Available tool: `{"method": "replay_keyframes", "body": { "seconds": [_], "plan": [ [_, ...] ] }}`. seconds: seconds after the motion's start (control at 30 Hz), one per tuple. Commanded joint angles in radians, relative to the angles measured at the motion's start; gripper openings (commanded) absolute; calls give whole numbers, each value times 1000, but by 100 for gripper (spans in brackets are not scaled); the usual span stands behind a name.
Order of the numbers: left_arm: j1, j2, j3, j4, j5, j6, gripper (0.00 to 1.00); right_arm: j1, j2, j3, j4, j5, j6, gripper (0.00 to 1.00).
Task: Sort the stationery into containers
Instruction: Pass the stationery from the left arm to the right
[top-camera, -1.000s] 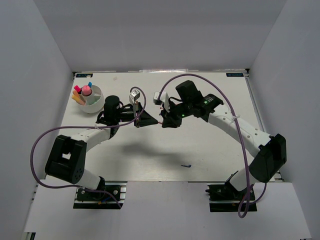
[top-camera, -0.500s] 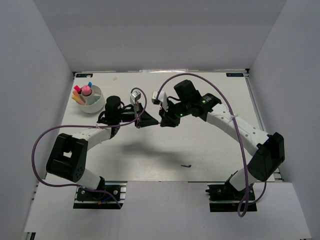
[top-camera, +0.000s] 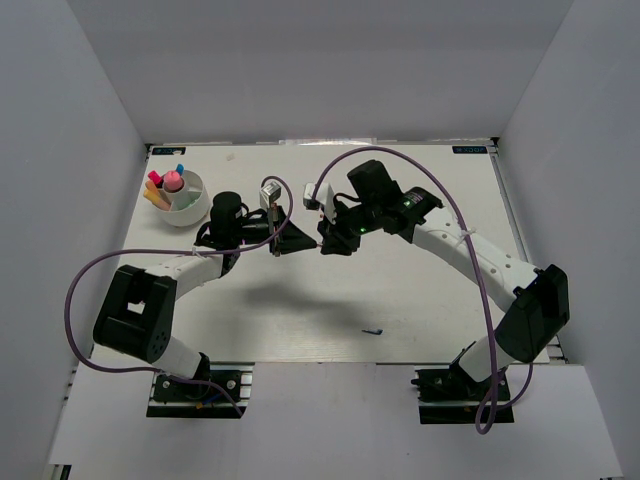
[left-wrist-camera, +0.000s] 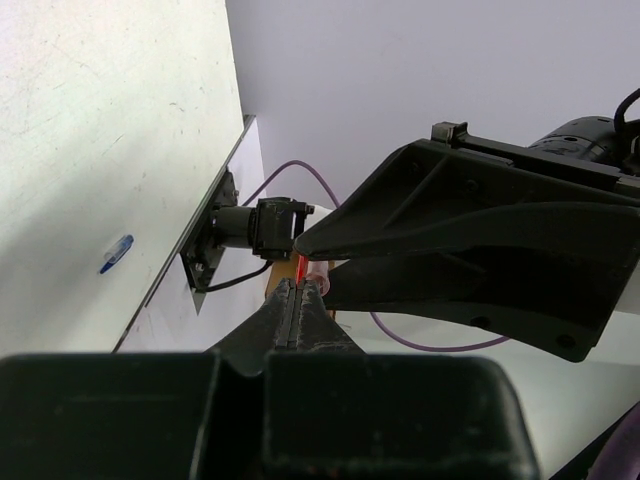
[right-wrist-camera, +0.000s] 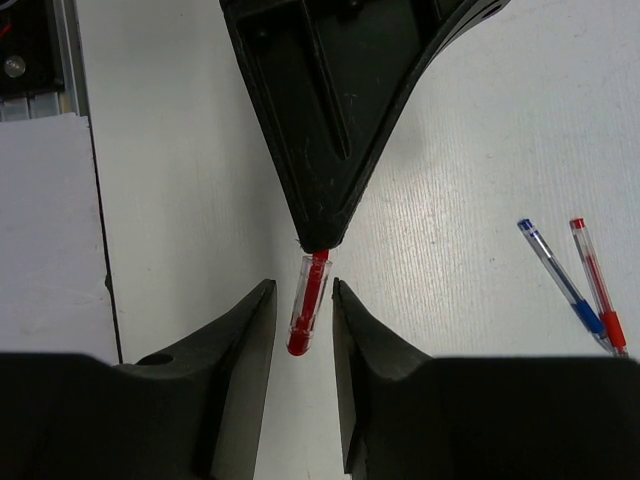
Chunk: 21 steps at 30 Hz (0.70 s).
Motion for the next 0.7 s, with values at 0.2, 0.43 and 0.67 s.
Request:
{"method": "replay_keyframes", "body": {
  "seconds": [0.2,0.43,0.67],
  "plan": [
    [-5,-8,4,44,2,-14,0,5,10,-18,34,-3,-13,33],
    [-14,-6,3,38,2,-12,0,5,8,-12,43,0,-7,22],
    [-14,-14,2,18,-10,9,51,4,2,-17,39,-11,-13,0]
  ]
}}
